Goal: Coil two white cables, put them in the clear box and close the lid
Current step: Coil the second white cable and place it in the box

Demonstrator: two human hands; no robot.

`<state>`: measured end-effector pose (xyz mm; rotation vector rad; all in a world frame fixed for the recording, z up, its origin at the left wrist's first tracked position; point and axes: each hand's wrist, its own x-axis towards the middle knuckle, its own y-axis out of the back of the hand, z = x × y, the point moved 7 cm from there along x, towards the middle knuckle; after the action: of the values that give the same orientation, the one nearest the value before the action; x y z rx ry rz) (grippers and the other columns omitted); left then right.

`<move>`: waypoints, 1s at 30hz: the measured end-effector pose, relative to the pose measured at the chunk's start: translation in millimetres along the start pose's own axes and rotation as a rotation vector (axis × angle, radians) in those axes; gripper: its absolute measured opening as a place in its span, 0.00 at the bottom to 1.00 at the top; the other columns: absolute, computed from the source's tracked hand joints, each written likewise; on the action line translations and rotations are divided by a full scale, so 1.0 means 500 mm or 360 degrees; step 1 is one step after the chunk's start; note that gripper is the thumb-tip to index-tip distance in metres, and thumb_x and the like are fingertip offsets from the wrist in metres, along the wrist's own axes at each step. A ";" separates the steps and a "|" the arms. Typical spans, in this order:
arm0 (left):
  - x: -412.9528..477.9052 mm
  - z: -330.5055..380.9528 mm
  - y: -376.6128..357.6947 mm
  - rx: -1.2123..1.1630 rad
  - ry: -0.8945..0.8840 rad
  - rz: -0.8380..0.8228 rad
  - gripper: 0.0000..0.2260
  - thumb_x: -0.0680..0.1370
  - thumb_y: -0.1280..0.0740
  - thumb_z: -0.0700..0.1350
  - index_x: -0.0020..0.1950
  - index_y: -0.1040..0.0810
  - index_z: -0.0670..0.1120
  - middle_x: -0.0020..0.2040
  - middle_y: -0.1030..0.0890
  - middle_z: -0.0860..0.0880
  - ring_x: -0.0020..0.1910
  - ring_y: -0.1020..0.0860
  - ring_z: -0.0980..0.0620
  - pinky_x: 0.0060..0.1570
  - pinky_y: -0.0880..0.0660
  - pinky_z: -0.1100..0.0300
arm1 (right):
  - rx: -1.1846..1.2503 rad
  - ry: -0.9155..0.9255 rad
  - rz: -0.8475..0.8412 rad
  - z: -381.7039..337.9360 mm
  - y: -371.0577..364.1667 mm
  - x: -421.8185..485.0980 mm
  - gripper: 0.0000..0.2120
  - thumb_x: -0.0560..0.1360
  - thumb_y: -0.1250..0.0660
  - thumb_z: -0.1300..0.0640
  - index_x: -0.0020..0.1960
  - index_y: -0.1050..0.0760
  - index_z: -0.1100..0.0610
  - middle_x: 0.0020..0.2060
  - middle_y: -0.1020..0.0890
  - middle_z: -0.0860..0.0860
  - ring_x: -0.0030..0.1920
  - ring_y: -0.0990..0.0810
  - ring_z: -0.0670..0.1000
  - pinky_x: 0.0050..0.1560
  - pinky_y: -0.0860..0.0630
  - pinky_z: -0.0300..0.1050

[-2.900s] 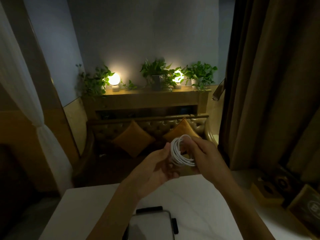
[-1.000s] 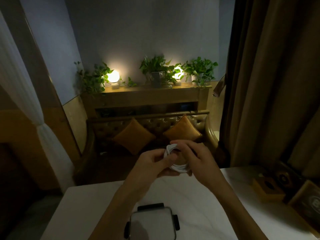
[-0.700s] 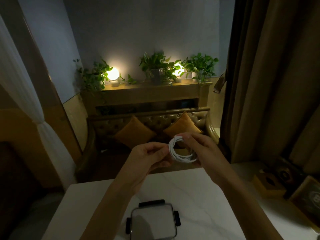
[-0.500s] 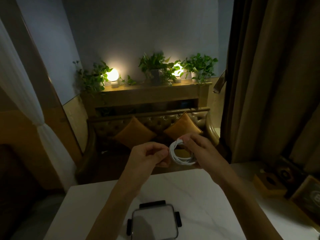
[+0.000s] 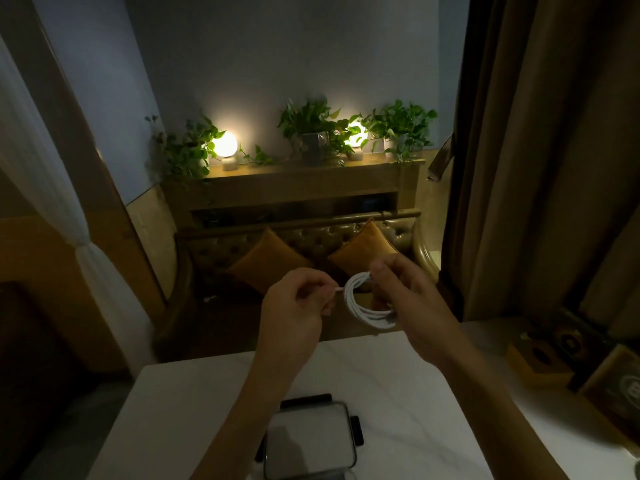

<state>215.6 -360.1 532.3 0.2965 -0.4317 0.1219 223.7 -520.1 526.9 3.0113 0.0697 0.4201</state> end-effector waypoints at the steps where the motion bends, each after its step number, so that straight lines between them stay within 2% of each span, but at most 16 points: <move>1: 0.002 -0.001 0.002 0.0081 -0.0051 0.0041 0.09 0.76 0.35 0.37 0.42 0.23 0.51 0.41 0.20 0.52 0.39 0.22 0.57 0.42 0.23 0.68 | 0.0018 -0.0010 -0.0036 -0.002 -0.003 -0.003 0.08 0.79 0.42 0.51 0.51 0.27 0.54 0.49 0.22 0.61 0.46 0.21 0.61 0.34 0.24 0.43; 2: 0.001 0.000 0.003 0.0155 -0.0108 0.0079 0.08 0.76 0.35 0.37 0.43 0.23 0.50 0.41 0.21 0.52 0.40 0.23 0.58 0.43 0.24 0.68 | 0.0039 -0.0024 -0.0056 -0.003 -0.006 -0.006 0.08 0.79 0.42 0.51 0.50 0.28 0.53 0.49 0.23 0.63 0.44 0.22 0.63 0.30 0.27 0.41; 4: 0.001 0.003 0.002 0.0273 -0.0232 0.0155 0.08 0.76 0.36 0.35 0.44 0.25 0.49 0.42 0.23 0.51 0.42 0.24 0.57 0.45 0.25 0.68 | 0.0071 -0.0053 -0.0062 -0.004 -0.009 -0.011 0.06 0.79 0.42 0.51 0.49 0.28 0.51 0.48 0.24 0.64 0.40 0.23 0.63 0.28 0.30 0.41; 7: 0.004 0.009 0.003 0.0452 -0.0349 0.0269 0.07 0.76 0.36 0.34 0.44 0.25 0.46 0.43 0.24 0.49 0.42 0.25 0.56 0.43 0.27 0.69 | 0.0020 -0.0031 -0.0089 0.000 -0.014 -0.012 0.07 0.79 0.43 0.50 0.49 0.29 0.52 0.37 0.26 0.56 0.30 0.26 0.46 0.27 0.31 0.37; 9: 0.010 0.004 0.005 0.0552 -0.0316 0.0325 0.05 0.76 0.36 0.34 0.44 0.25 0.44 0.43 0.25 0.48 0.42 0.26 0.54 0.41 0.30 0.70 | 0.0020 -0.0043 -0.0120 0.004 -0.018 -0.011 0.08 0.79 0.43 0.50 0.51 0.29 0.53 0.34 0.28 0.51 0.27 0.29 0.44 0.26 0.33 0.36; 12: 0.010 -0.011 0.010 0.0529 -0.0178 0.0317 0.04 0.76 0.36 0.36 0.45 0.25 0.45 0.43 0.24 0.50 0.42 0.25 0.54 0.42 0.30 0.70 | -0.0009 -0.0040 -0.0122 0.010 -0.013 -0.012 0.09 0.79 0.43 0.50 0.51 0.29 0.55 0.35 0.28 0.53 0.28 0.29 0.46 0.26 0.32 0.37; 14: -0.001 -0.032 0.003 0.0261 0.0054 0.0049 0.04 0.77 0.36 0.37 0.45 0.26 0.46 0.41 0.22 0.49 0.41 0.23 0.54 0.42 0.26 0.65 | -0.0073 0.0026 -0.0048 0.006 0.003 -0.011 0.08 0.79 0.43 0.50 0.51 0.29 0.54 0.38 0.25 0.55 0.32 0.25 0.48 0.30 0.28 0.38; 16: -0.030 -0.044 -0.030 -0.0290 0.0333 -0.0446 0.04 0.77 0.35 0.37 0.49 0.27 0.44 0.38 0.21 0.45 0.37 0.20 0.50 0.39 0.21 0.60 | -0.0187 0.0205 -0.0059 -0.008 0.016 -0.008 0.08 0.79 0.42 0.50 0.51 0.29 0.54 0.40 0.23 0.53 0.36 0.22 0.45 0.36 0.25 0.37; 18: -0.053 -0.051 -0.066 -0.0648 0.0593 -0.0831 0.09 0.74 0.34 0.38 0.53 0.29 0.42 0.39 0.20 0.43 0.35 0.19 0.47 0.37 0.20 0.58 | -0.0270 0.0318 -0.0276 -0.018 0.005 -0.008 0.09 0.78 0.42 0.50 0.50 0.29 0.55 0.38 0.24 0.48 0.36 0.23 0.41 0.35 0.27 0.32; 19: -0.048 -0.062 -0.081 -0.0661 0.0685 -0.0899 0.09 0.73 0.33 0.40 0.52 0.27 0.42 0.41 0.19 0.43 0.35 0.19 0.48 0.37 0.21 0.58 | -0.0298 0.0341 -0.0417 -0.022 -0.007 -0.011 0.08 0.78 0.42 0.50 0.50 0.29 0.55 0.38 0.25 0.46 0.36 0.23 0.41 0.35 0.27 0.31; 21: -0.037 -0.066 -0.091 -0.0633 0.0800 -0.0830 0.11 0.72 0.34 0.51 0.46 0.24 0.44 0.41 0.19 0.45 0.33 0.18 0.53 0.34 0.22 0.61 | -0.0401 0.0384 -0.0631 -0.030 -0.032 -0.015 0.09 0.77 0.43 0.49 0.50 0.29 0.53 0.38 0.25 0.45 0.36 0.24 0.42 0.36 0.26 0.34; 23: -0.026 -0.057 -0.088 -0.0569 0.0646 -0.0757 0.20 0.69 0.33 0.62 0.42 0.25 0.45 0.34 0.19 0.51 0.30 0.20 0.58 0.33 0.23 0.64 | -0.0477 0.0430 -0.0651 -0.041 -0.044 -0.011 0.08 0.78 0.44 0.49 0.49 0.30 0.51 0.39 0.25 0.43 0.37 0.23 0.44 0.37 0.25 0.38; 25: -0.036 -0.028 -0.084 -0.0581 0.0405 -0.0739 0.18 0.74 0.38 0.60 0.43 0.28 0.45 0.33 0.21 0.53 0.30 0.23 0.57 0.33 0.25 0.63 | -0.0465 0.0464 -0.0495 -0.051 -0.042 0.001 0.07 0.79 0.45 0.50 0.49 0.30 0.50 0.38 0.24 0.43 0.37 0.23 0.46 0.37 0.25 0.39; 26: -0.038 -0.018 -0.078 -0.0573 0.0372 -0.0659 0.15 0.76 0.41 0.57 0.44 0.28 0.45 0.33 0.23 0.52 0.30 0.24 0.57 0.32 0.25 0.63 | -0.0452 0.0469 -0.0410 -0.053 -0.042 0.006 0.08 0.79 0.46 0.50 0.49 0.30 0.51 0.38 0.24 0.43 0.37 0.23 0.47 0.38 0.25 0.40; 28: -0.025 -0.021 -0.062 -0.0459 0.0372 -0.0354 0.11 0.79 0.45 0.53 0.45 0.28 0.48 0.37 0.25 0.49 0.33 0.25 0.56 0.33 0.26 0.64 | -0.0443 0.0427 -0.0329 -0.047 -0.048 0.012 0.10 0.81 0.47 0.50 0.51 0.29 0.52 0.40 0.23 0.43 0.41 0.21 0.45 0.41 0.24 0.38; 30: -0.007 -0.029 -0.052 -0.0353 0.0311 -0.0103 0.09 0.81 0.46 0.51 0.47 0.29 0.52 0.42 0.25 0.47 0.40 0.24 0.53 0.39 0.26 0.61 | -0.0509 0.0362 -0.0353 -0.034 -0.054 0.015 0.11 0.81 0.47 0.51 0.57 0.27 0.50 0.44 0.22 0.42 0.45 0.21 0.39 0.43 0.25 0.33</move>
<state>222.6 -380.5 511.5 0.0789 -0.2385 0.0383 225.6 -491.4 542.3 2.5961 0.3177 0.6753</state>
